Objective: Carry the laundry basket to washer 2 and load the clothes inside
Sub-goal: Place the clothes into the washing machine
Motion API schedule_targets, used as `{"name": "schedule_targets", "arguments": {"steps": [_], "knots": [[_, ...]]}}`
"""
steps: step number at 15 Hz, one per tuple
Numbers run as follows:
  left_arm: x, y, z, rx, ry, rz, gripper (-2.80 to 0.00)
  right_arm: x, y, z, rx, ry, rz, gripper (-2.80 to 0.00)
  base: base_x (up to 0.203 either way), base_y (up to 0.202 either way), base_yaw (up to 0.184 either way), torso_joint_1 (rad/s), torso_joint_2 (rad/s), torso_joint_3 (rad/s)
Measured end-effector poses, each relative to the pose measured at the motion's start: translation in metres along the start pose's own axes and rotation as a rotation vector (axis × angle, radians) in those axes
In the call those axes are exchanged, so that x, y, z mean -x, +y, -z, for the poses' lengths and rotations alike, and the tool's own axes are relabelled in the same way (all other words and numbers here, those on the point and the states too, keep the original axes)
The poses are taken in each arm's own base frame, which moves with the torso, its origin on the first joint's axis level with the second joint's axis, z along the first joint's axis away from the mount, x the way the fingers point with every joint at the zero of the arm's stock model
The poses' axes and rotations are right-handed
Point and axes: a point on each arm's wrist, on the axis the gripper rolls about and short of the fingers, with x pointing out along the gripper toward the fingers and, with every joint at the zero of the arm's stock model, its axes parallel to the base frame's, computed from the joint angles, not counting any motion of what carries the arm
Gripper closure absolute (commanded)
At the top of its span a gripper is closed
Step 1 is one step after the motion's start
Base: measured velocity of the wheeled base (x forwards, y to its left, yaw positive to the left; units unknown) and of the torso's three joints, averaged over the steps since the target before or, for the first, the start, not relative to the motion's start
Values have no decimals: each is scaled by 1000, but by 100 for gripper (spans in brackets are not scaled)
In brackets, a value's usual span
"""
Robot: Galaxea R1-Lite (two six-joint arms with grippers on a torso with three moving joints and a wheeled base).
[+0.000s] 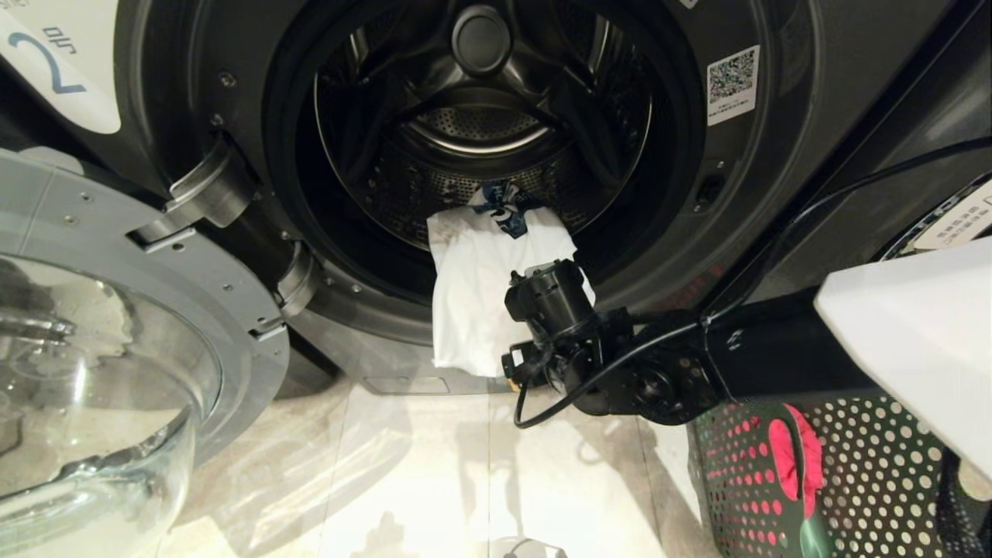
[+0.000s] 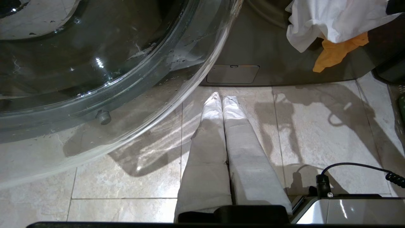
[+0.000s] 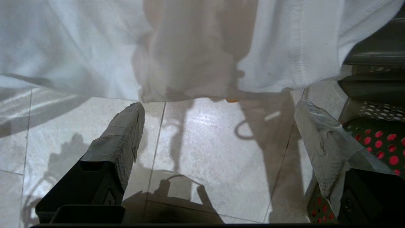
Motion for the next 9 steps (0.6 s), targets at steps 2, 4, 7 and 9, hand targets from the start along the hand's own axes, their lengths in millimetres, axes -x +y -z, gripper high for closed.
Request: {"name": "schedule_targets", "arguments": {"steps": [2, 4, 7, 9], "knots": [[0, 0, 0, 0, 0, 0, 0, -13, 5, -1, -32, -4, 5, -280, 0, 0, 0, 0, 0, 0], [0, 0, 0, 0, 0, 0, 0, -29, 9, -2, -51, -12, 14, -280, 0, 0, 0, 0, 0, 0], [0, 0, 0, 0, 0, 0, 0, -54, 9, -6, -77, -30, 31, -280, 0, 0, 0, 0, 0, 0], [0, 0, 0, 0, 0, 0, 0, -68, 5, -10, -92, -30, 49, -280, 0, 0, 0, 0, 0, 0]]}}
